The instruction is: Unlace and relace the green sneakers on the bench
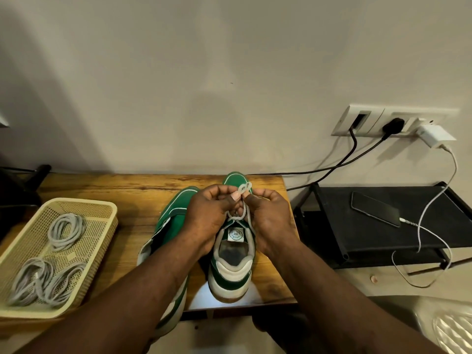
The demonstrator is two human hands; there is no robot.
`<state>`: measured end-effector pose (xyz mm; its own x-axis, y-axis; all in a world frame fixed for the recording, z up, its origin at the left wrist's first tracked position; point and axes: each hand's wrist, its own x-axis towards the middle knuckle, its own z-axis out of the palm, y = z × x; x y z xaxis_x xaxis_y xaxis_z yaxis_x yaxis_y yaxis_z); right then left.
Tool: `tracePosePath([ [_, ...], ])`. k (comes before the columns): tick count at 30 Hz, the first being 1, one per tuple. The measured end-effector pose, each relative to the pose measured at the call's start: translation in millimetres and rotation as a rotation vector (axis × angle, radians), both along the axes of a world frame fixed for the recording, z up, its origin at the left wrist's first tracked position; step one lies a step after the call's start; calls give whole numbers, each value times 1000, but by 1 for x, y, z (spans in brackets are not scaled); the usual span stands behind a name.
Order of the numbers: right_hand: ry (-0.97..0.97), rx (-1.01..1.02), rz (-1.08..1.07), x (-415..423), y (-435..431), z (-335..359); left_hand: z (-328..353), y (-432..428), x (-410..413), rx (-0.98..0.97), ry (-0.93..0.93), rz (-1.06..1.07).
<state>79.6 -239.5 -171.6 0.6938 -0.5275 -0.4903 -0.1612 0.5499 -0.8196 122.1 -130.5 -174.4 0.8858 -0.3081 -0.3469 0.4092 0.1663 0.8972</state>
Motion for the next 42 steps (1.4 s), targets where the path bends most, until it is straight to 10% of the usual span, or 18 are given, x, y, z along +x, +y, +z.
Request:
tracePosePath([
  [10,-24,-93,285,-3,-5,3,-5,2,8,29,68,-2],
  [22,-38,-765,416,-7,-2,4,-14,-1,6,105,91,131],
  [36,245,-1275,631,-1,-6,0,6,10,10,914,-876,-209],
  [42,303,-1330,739,-5,-19,5,9,8,8,1046,-915,-269],
])
